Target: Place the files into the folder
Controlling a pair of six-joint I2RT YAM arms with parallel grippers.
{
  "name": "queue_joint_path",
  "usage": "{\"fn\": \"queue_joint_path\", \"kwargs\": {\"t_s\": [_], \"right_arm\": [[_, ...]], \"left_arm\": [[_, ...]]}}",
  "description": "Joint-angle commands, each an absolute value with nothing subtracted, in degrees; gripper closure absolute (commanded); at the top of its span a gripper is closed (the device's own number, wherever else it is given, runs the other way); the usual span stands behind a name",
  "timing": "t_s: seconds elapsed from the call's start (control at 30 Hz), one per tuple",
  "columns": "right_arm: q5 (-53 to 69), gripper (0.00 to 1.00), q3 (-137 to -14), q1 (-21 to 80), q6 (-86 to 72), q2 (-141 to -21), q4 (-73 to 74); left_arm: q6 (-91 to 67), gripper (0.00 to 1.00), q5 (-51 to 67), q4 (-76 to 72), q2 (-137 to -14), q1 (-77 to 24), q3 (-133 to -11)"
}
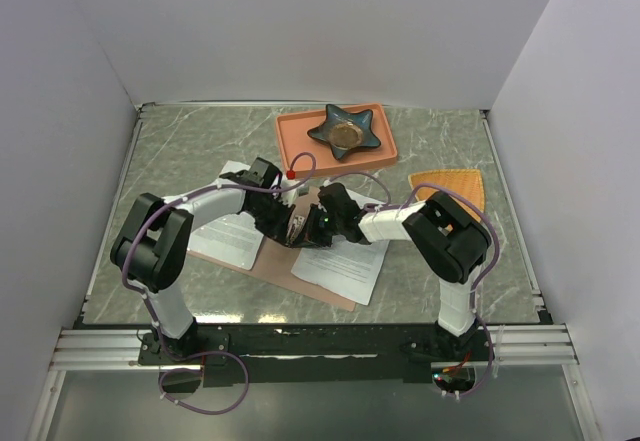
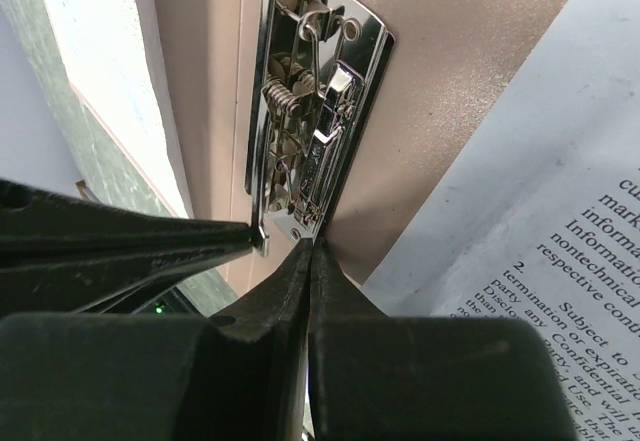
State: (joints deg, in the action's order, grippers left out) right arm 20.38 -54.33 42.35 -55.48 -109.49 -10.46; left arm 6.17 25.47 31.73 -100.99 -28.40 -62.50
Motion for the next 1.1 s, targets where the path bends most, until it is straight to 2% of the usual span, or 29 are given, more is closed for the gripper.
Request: {"fn": "queue_joint_path", "kwargs": {"t_s": [0.0,0.33,0.53,0.63,0.67,0.93,1.07], "right_arm": [[17.1,0.96,-53.2,43.5,-54.4,-114.4,-5.6],[16.7,0.96,-52.4,43.2,-54.1,-113.6,-5.4],[18.1,0.96,-52.0,42.5,-52.6,-111.4,-7.4],[20.2,0.94,-50.6,42.4,-49.8,-109.5,-14.5],[20.2,0.93,-50.3,42.4,-48.6,-108.4,-17.3],[18.4,0.91,-46.6,43.6,-42.3,-103.5,-31.2],[17.0,0.91,-45.6,44.8,-41.3,-103.2,-34.5]], "left_arm": [[5.1,0.99,30.9,29.2,-101.1,-30.0,-64.7],[5.3,0.98,29.5,34.1,-98.0,-27.2,-72.5],[5.0,0.87,24.4,34.6,-97.6,-21.1,-78.7],[5.4,0.8,18.3,33.3,-98.5,-18.6,-77.8],[5.6,0.73,17.5,32.0,-98.9,-17.8,-76.5],[8.1,0.73,10.6,26.6,-98.7,-15.1,-67.3],[8.6,0.78,8.7,24.0,-98.9,-15.1,-63.1]]}}
